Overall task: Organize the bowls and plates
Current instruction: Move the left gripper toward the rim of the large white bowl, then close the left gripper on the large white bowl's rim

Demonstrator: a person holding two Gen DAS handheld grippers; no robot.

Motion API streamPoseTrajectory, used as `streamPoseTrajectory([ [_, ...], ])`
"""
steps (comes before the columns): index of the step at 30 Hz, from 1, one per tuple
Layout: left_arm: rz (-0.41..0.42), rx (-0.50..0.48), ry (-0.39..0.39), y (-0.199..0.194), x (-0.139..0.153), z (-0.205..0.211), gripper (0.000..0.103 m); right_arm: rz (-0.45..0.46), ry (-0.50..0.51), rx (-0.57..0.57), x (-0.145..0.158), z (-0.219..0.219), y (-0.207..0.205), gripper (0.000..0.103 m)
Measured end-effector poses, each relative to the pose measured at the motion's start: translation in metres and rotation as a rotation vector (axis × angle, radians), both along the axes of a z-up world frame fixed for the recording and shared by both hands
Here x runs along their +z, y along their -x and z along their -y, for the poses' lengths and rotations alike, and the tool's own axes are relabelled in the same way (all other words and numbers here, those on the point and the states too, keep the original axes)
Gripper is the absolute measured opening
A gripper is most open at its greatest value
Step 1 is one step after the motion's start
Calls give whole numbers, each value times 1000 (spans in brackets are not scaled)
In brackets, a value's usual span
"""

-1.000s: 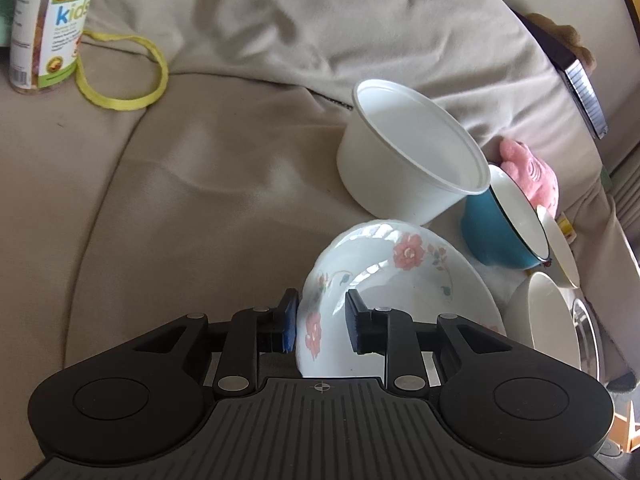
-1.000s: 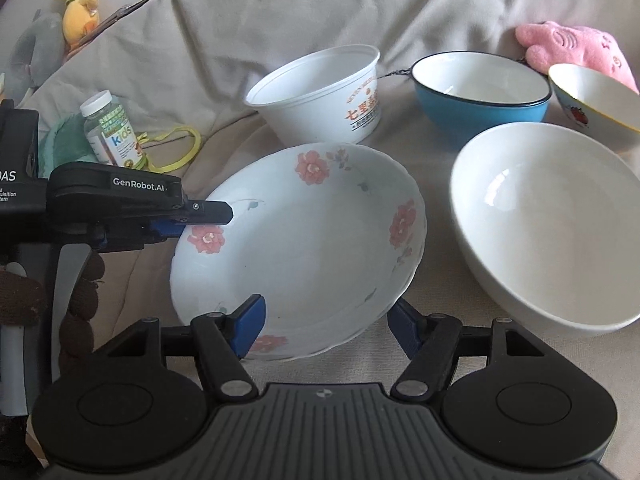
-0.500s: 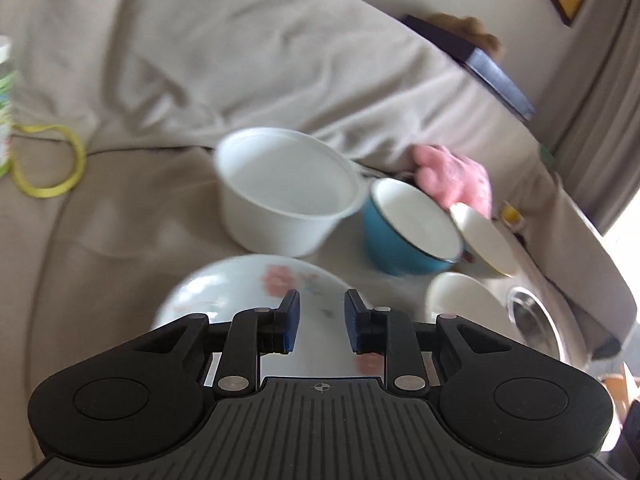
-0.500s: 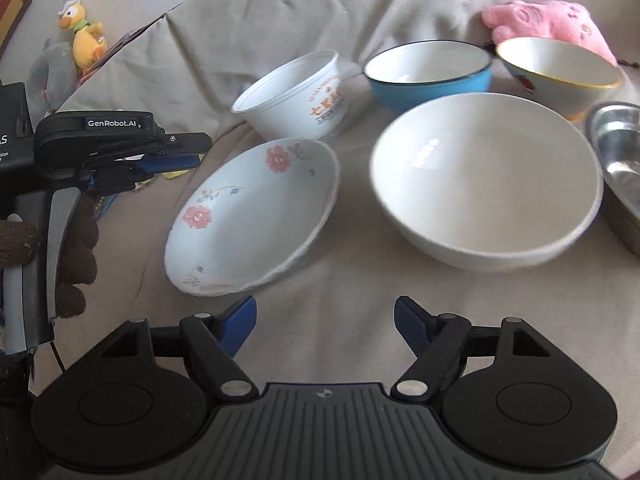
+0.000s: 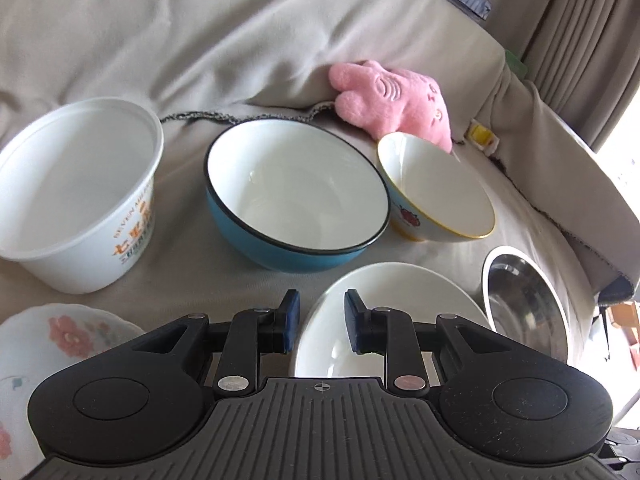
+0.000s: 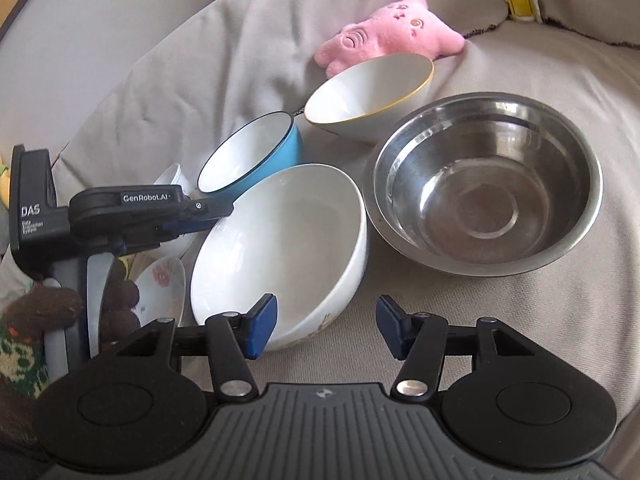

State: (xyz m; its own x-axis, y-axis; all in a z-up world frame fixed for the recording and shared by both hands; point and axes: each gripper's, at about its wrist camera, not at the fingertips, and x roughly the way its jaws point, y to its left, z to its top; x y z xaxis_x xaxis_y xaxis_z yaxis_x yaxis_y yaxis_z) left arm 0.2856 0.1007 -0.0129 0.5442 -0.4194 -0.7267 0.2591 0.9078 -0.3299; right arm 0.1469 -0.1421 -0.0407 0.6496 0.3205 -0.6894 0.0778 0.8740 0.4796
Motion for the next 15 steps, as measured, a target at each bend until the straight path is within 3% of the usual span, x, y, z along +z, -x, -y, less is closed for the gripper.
streamPoseTrajectory([
  [7, -36, -28, -23, -2, -25, 7, 28, -57, 18, 10, -27, -24, -32, 56],
  [15, -109, -64, -110, 33, -21, 11, 28, -49, 37, 70, -20, -15, -20, 56],
])
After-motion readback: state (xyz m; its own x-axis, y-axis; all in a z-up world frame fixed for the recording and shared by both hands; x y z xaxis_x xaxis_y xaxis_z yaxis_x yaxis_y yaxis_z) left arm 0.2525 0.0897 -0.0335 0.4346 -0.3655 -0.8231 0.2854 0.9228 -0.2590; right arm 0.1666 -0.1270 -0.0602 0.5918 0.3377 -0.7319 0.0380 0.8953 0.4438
